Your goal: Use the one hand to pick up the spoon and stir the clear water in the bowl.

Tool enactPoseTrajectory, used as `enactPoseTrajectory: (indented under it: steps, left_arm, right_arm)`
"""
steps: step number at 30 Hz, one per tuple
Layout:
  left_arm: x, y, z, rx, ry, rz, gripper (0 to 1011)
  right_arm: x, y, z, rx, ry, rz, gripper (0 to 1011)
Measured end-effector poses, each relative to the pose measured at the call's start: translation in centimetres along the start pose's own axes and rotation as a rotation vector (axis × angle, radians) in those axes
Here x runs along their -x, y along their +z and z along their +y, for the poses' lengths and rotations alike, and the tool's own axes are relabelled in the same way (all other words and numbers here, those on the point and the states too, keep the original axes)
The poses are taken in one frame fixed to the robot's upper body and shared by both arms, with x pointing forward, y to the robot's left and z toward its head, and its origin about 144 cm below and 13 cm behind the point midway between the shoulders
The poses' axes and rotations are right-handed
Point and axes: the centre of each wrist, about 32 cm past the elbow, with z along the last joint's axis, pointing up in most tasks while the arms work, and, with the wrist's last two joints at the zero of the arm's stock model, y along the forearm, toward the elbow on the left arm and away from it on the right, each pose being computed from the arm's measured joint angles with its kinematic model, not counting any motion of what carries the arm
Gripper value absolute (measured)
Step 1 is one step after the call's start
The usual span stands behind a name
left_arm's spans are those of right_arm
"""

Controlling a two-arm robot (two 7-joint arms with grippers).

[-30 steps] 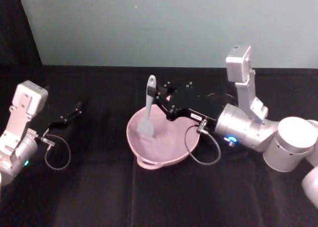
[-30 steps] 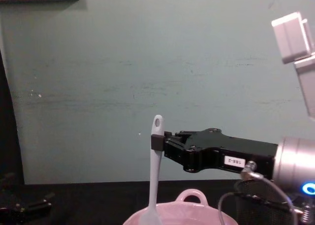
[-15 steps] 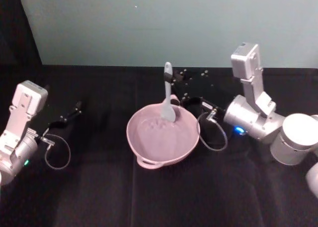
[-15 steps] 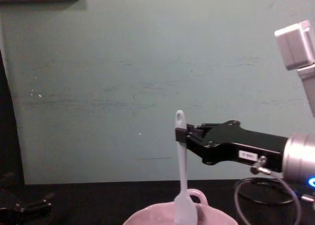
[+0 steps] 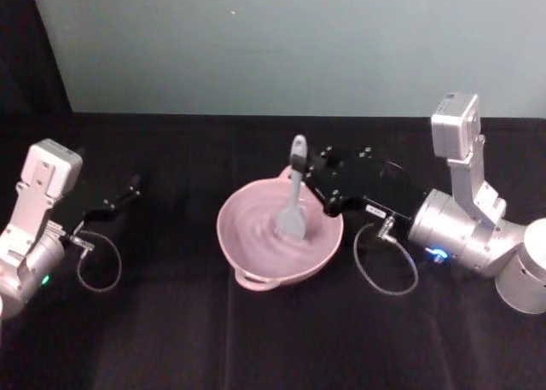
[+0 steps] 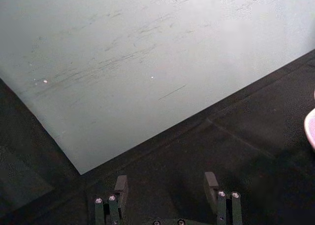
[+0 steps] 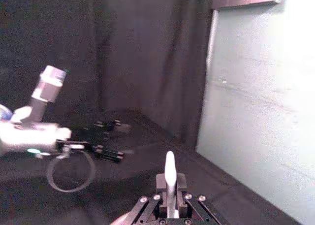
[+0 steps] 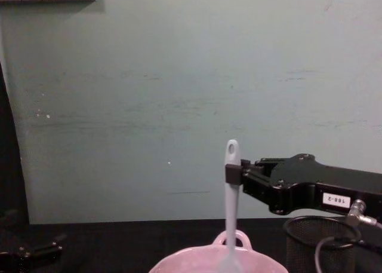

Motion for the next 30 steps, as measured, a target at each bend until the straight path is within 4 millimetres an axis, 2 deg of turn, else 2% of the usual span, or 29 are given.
enactPoseTrajectory:
  steps: [5,9,15,19,25,30]
  left_arm:
    - [0.0,0.0,0.0,0.000,0.000,0.000,1011]
    - [0.0,0.0,0.0,0.000,0.000,0.000,1011]
    - [0.0,0.0,0.0,0.000,0.000,0.000,1011]
    - [0.0,0.0,0.0,0.000,0.000,0.000,1011]
    - [0.0,0.0,0.0,0.000,0.000,0.000,1011]
    - [0.0,0.0,0.0,0.000,0.000,0.000,1011]
  right_arm:
    - [1.1,0.1,0.6,-0.018,0.033,0.045,114]
    - [1.6,-0.4,1.9,-0.025,0.042,0.078,114]
    - [1.3,-1.5,4.1,-0.044,0.000,0.078,114]
    - [0.6,-1.9,4.6,-0.050,-0.048,0.034,114]
    - [-0.7,-1.9,4.1,-0.043,-0.100,-0.013,114]
    - [-1.5,-1.2,2.5,-0.016,-0.111,-0.032,114]
